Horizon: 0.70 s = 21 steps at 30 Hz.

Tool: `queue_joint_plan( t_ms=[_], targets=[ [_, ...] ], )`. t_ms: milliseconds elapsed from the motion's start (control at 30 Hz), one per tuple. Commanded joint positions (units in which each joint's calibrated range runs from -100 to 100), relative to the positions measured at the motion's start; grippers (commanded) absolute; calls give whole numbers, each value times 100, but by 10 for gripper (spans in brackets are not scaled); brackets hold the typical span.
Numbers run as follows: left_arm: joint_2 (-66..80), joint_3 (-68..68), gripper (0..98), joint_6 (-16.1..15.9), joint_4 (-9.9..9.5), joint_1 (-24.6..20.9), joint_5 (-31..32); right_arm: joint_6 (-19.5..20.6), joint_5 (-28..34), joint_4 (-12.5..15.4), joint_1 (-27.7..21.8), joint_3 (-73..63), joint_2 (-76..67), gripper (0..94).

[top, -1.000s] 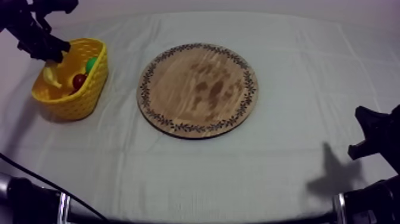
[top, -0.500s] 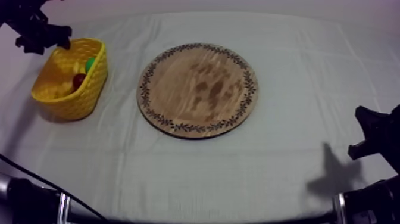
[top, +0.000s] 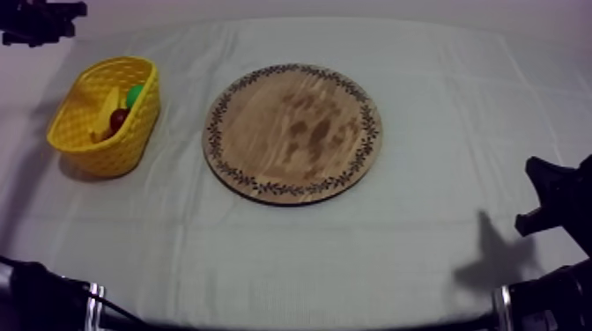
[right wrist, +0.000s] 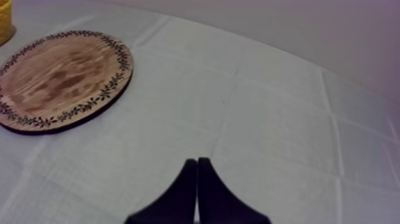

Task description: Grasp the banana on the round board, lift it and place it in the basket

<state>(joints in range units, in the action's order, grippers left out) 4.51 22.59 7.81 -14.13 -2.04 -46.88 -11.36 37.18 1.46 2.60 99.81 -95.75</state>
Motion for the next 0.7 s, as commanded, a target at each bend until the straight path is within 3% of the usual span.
queue_joint_plan(
  t_ms=[0,200,667],
  targets=[
    [364,64,125,-21,70,-49,156,0,0,-2,0,-3,0,3],
    [1423,674,16,-188,266,-134,400,0,0,-2,0,-3,0,3],
    [5174,3297,1,24,340,-37,950,0,0,-2,0,-3,0,3]
  ],
)
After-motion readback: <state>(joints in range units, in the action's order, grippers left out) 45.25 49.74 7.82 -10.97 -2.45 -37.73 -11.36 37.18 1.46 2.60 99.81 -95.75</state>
